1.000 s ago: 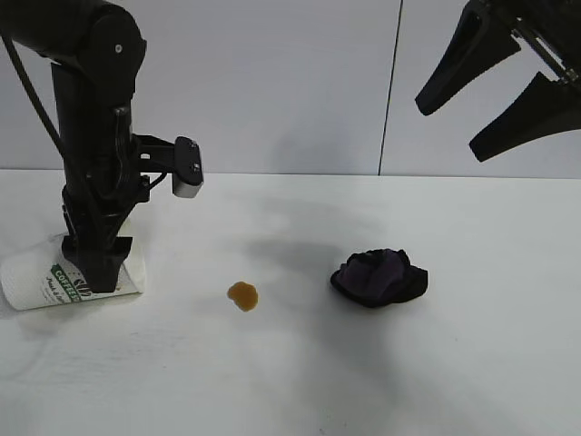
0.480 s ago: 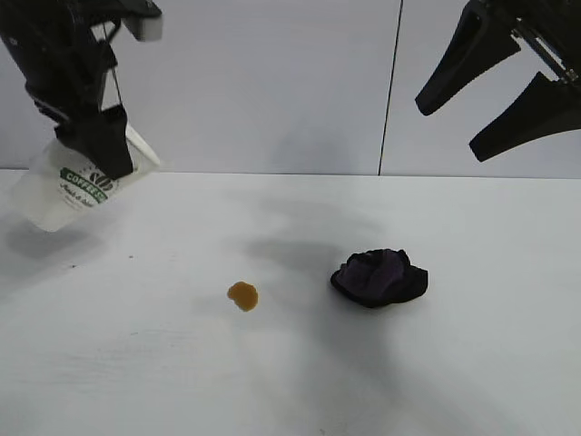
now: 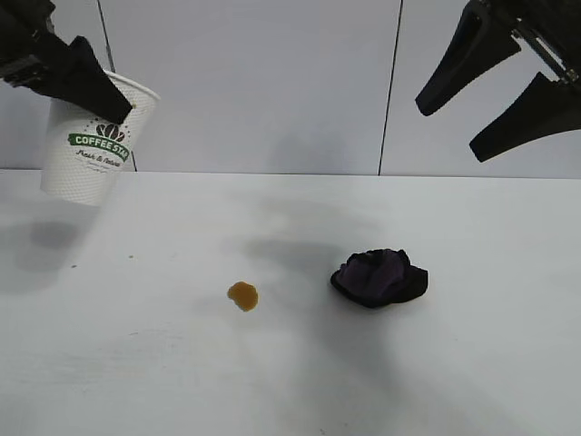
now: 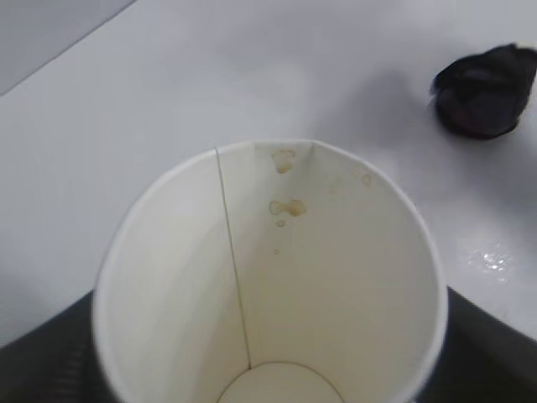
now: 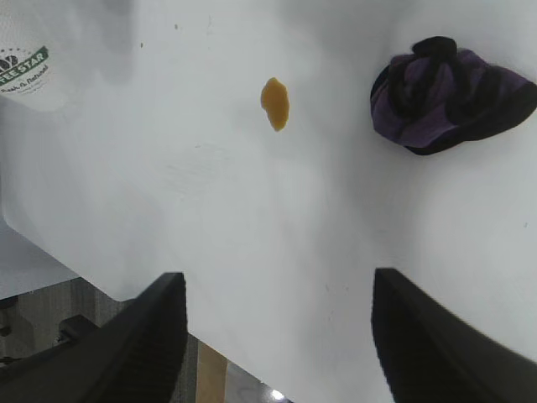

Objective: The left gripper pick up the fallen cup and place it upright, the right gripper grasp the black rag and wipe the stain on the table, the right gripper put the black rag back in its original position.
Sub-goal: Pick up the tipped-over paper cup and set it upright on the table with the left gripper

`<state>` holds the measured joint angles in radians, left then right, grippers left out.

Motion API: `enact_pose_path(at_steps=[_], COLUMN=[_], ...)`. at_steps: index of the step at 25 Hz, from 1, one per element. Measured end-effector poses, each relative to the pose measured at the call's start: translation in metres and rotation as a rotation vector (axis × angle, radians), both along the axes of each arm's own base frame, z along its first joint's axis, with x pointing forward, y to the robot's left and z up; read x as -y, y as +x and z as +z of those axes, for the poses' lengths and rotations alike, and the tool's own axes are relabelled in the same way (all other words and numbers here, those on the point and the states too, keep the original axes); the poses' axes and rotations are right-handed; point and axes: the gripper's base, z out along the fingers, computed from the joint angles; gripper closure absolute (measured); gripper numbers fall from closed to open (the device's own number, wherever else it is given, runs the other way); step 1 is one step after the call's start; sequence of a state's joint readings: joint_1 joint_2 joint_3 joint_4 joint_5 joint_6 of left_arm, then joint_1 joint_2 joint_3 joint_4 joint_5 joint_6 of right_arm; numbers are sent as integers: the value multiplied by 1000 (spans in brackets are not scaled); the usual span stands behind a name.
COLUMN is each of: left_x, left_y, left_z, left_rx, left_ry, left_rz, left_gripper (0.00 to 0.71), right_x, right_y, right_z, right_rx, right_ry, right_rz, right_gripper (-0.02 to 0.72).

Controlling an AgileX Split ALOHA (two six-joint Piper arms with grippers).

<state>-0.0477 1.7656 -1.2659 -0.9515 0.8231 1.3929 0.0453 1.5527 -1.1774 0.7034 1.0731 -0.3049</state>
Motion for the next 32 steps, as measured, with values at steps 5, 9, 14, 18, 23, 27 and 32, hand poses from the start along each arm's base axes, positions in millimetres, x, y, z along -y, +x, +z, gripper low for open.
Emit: enact_pose_path(at_steps=[5,9,14,18,23,27,32], left_x=[-1,-2,-6,-7,-6,-5,-4], left_y=[-9,-21,-42,-52,-51,-51,-51], left_z=[-23,-47,-79,-95,-113,-117,-118], left_rx=[111,198,261,254,202,192,188], left_ry=[-50,-51,3,40,28,10,0], left_rz=[-47,-52,-43,-84,-90,-98,-94], left_gripper=[158,158,158,158,158,158,158], right_x=[0,0,0,0,0,0,0], right_y=[0,0,0,0,0,0,0], right_z=[0,0,0,0,0,0,0], right_rx=[0,0,0,0,0,0,2], right_ry=[0,0,0,0,0,0,0], right_rz=[0,0,0,0,0,0,-2], right_gripper=[261,261,261,261,261,261,261])
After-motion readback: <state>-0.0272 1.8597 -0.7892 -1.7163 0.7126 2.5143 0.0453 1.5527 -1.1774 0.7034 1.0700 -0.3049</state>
